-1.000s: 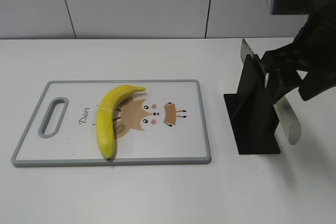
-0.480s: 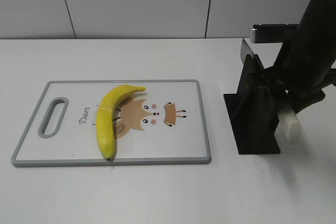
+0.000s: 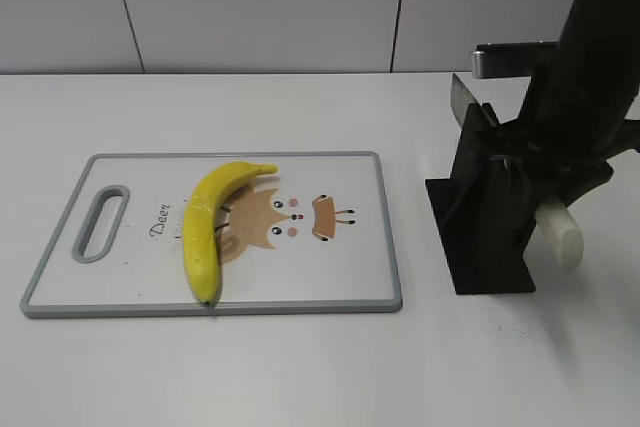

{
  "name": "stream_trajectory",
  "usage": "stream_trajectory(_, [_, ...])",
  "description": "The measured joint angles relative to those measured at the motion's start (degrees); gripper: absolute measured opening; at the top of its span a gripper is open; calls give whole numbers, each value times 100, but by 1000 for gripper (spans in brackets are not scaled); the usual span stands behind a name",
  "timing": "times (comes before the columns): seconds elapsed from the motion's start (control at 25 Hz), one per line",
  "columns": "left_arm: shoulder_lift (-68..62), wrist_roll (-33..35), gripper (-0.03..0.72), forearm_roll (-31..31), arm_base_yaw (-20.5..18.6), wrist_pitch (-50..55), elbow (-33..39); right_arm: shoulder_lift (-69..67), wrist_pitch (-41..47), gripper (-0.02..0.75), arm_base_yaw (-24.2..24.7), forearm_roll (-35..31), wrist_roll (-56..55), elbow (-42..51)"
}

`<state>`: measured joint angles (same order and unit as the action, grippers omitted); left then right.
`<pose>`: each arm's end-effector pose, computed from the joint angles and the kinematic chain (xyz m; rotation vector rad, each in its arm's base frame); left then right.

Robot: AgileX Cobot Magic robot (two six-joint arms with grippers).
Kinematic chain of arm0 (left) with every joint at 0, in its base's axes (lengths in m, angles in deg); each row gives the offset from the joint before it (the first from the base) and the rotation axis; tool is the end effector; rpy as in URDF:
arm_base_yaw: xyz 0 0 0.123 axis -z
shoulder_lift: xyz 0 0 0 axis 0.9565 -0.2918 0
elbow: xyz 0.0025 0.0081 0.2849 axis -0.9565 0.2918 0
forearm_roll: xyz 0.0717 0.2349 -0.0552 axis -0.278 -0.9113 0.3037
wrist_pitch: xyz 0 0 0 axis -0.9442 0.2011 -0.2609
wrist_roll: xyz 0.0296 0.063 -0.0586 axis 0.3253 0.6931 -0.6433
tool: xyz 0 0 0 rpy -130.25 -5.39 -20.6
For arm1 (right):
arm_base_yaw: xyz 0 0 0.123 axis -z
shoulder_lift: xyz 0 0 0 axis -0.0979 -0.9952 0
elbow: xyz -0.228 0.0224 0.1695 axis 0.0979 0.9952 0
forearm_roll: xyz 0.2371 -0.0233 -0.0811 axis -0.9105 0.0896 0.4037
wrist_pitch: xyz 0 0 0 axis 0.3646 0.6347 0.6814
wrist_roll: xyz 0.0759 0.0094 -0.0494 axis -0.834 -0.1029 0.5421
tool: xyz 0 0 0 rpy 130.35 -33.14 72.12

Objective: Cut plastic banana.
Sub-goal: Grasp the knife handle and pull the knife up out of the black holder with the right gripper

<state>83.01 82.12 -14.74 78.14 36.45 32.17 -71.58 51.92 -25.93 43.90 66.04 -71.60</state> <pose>-0.0028 -0.0014 0.2807 0.1800 2.0295 -0.0252 0.3043 0.1192 0.2221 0.2240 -3.1137 -0.1018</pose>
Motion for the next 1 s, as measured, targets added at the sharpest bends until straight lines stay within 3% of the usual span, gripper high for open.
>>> stream_trajectory(0.44, [0, 0, 547, 0, 0, 0, 0, 748, 250, 184, -3, -233, 314, -431])
stream_trajectory(0.8, [0, 0, 547, 0, 0, 0, 0, 1023, 274, 182, -3, -395, 1577, -528])
stream_trajectory(1.0, [-98, 158, 547, 6, 0, -6, -10, 1023, 110, 183, -3, -899, 3070, -568])
